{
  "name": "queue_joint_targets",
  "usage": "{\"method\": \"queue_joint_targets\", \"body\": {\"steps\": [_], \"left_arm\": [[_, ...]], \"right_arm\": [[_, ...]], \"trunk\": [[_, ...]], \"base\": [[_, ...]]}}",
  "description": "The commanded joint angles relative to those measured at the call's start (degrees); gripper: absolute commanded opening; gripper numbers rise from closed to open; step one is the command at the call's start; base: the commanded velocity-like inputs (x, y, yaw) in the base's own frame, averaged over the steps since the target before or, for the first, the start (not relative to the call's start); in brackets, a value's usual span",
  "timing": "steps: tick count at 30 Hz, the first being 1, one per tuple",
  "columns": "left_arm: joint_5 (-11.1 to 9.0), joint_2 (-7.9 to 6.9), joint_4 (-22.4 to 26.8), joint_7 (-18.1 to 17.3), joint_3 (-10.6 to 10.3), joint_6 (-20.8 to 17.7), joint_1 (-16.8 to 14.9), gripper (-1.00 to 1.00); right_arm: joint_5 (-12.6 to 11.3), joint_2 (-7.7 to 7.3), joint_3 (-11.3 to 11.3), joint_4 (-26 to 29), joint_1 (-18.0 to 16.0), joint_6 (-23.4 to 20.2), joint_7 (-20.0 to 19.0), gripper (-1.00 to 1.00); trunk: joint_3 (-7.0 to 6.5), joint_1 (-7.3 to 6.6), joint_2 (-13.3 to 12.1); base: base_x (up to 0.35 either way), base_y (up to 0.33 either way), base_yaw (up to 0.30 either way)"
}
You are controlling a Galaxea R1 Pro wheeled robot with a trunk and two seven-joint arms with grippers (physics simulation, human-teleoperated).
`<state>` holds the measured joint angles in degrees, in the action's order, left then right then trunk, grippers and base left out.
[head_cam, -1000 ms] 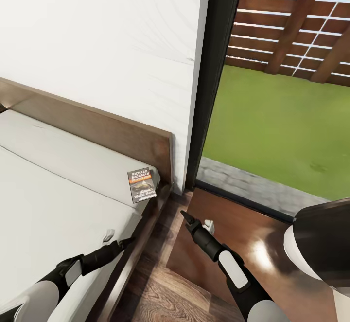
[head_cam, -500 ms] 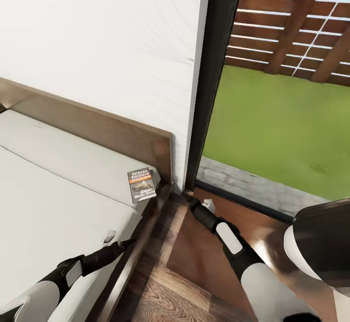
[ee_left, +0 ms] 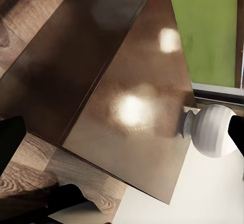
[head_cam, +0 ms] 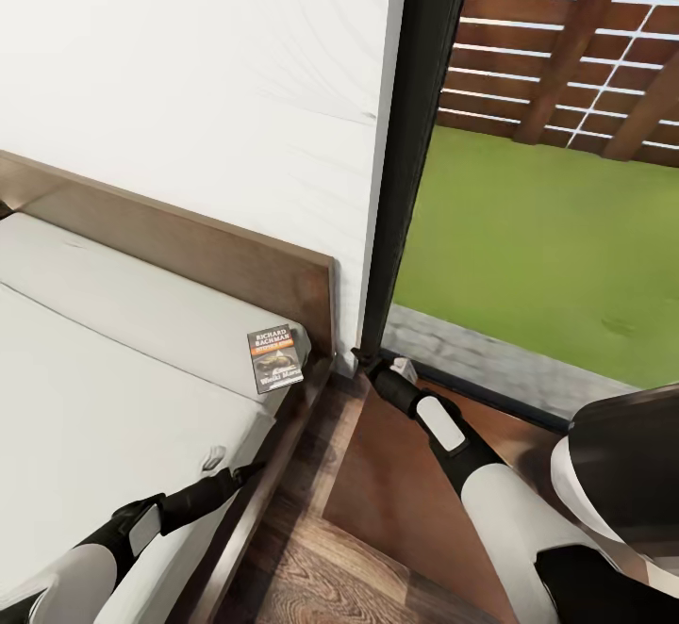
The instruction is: In the bedroom, move the book from the bed onto either nightstand, and place the two sandals side by side next to the bed.
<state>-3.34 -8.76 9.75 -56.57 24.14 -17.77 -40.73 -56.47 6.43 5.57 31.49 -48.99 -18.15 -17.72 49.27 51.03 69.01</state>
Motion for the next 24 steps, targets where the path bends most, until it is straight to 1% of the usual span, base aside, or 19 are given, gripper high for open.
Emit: {"method": "queue_joint_targets", "body": {"steps": [1, 9, 14, 19, 24], "left_arm": [[-0.3, -0.02, 0.0, -0.1, 0.0, -0.6, 0.0, 1.0], [-0.3, -0.02, 0.0, -0.2, 0.0, -0.6, 0.0, 1.0], [-0.3, -0.02, 0.0, -0.2, -0.1, -0.6, 0.0, 1.0], [-0.3, 0.01, 0.0, -0.2, -0.1, -0.6, 0.0, 1.0], [-0.3, 0.04, 0.0, -0.2, -0.1, -0.6, 0.0, 1.0]], "right_arm": [[-0.4, -0.01, 0.1, 0.0, 0.0, -0.2, -0.1, 1.0], [-0.7, 0.05, 0.3, -0.1, -0.1, -0.9, -0.8, 1.0], [-0.8, 0.15, 0.4, -0.1, -0.1, -3.4, -1.6, 1.0], [-0.9, 0.16, 0.4, -0.1, -0.1, -5.2, -5.9, 1.0], [-0.9, 0.16, 0.4, -0.1, -0.1, -5.6, -7.1, 1.0]], "trunk": [[0.03, 0.0, 0.0], [0.03, 0.0, 0.0], [0.03, 0.0, 0.0], [0.03, 0.0, 0.0], [0.03, 0.0, 0.0]], "base": [[0.0, 0.0, 0.0], [0.0, 0.0, 0.0], [0.0, 0.0, 0.0], [0.0, 0.0, 0.0], [0.0, 0.0, 0.0]]}}
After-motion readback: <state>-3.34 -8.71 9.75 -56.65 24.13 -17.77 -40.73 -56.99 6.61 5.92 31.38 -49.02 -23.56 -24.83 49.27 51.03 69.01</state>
